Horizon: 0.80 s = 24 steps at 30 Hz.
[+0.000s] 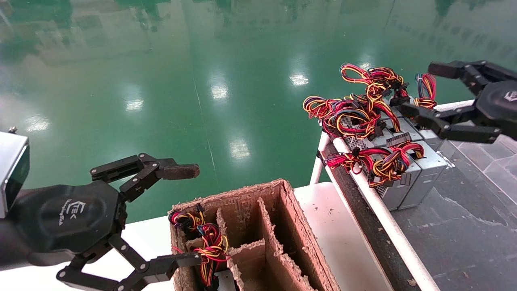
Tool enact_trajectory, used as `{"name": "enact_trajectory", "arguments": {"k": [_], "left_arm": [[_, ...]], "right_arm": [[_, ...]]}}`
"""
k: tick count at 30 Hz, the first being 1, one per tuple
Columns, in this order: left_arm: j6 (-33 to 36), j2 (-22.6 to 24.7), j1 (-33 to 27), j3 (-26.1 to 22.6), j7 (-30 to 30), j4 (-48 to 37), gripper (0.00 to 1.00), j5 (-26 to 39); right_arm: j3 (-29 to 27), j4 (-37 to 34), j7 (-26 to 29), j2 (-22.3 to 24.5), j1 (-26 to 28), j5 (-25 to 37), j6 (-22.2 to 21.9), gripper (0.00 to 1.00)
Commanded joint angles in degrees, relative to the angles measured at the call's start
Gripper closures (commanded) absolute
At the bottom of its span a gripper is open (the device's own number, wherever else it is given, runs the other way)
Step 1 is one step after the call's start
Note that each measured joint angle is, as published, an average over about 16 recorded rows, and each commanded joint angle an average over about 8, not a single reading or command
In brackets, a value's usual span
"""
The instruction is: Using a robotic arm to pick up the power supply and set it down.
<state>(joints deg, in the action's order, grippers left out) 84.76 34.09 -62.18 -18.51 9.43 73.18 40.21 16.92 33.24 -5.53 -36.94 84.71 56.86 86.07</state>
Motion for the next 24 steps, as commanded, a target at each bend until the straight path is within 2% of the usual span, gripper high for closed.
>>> {"name": "enact_trajectory", "arguments": {"k": [1,21,24], "left_arm": [[0.00,0.00,0.00,0.00,0.00,0.00,0.00,0.00],[-0.02,-0.02,-0.01,-0.04,-0.02,0.00,0.00,-0.03],[-0.02,-0.02,-0.01,-0.04,-0.02,0.00,0.00,-0.03]], "right_arm": [[-0.05,2.28,0.92,0.11,-1.31,-0.85,-0.02,0.00],[-0.56,25.16,10.15,1.20,-14.44,-9.36,-0.24,0.00],[-0.60,26.87,10.84,1.28,-15.42,-9.99,-0.25,0.00]]}}
